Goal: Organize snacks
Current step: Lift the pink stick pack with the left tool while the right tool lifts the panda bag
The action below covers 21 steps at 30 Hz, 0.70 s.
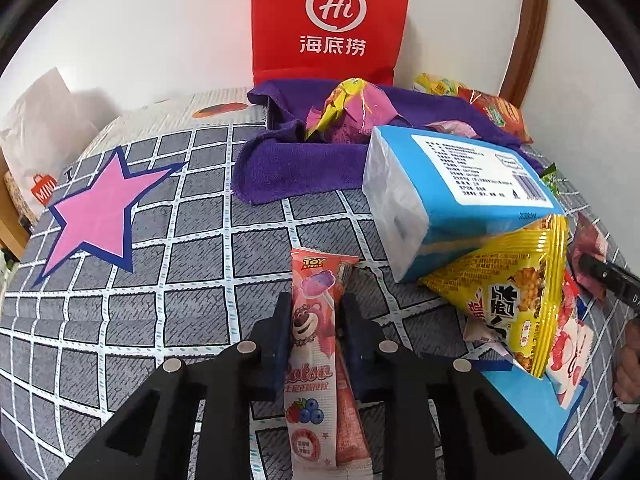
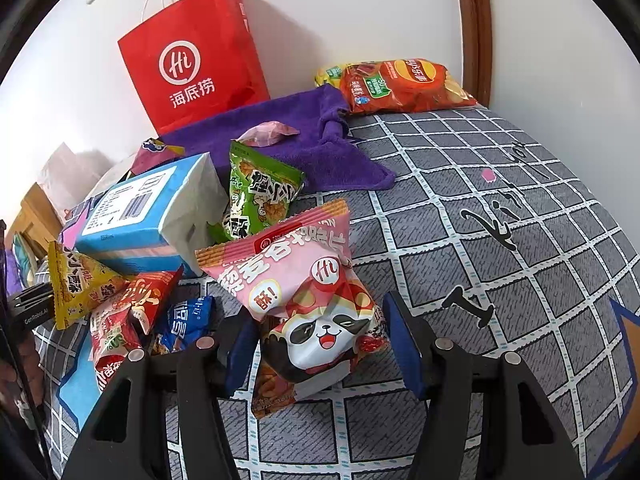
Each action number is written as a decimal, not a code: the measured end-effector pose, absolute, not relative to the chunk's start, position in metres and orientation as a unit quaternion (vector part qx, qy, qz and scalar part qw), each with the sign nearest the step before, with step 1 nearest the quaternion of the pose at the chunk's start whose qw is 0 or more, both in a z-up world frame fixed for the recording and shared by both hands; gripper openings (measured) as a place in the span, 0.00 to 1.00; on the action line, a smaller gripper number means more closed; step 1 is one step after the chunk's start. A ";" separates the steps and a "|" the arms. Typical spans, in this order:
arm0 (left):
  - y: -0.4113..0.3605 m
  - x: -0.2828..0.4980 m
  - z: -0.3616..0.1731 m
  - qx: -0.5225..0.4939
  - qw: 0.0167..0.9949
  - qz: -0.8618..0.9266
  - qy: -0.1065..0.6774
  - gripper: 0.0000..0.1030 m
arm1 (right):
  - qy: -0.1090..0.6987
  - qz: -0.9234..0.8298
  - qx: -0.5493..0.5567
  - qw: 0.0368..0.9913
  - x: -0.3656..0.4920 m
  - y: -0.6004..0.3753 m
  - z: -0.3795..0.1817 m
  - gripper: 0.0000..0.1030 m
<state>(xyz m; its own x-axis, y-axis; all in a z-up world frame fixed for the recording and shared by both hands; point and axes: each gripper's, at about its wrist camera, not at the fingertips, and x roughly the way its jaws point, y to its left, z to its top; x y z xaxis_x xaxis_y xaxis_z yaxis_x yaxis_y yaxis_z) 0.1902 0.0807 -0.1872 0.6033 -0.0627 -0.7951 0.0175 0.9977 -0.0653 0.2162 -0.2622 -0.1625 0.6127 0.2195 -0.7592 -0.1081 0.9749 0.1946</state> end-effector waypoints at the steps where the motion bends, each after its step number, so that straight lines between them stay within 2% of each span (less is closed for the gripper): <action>1: 0.081 0.190 -0.187 -0.026 0.895 -0.022 0.445 0.22 | 0.430 0.092 0.066 0.896 0.216 -0.262 -0.162 0.58; 21: 0.087 0.184 -0.181 -0.044 0.901 -0.040 0.429 0.22 | 0.414 0.111 0.088 0.899 0.211 -0.267 -0.159 0.54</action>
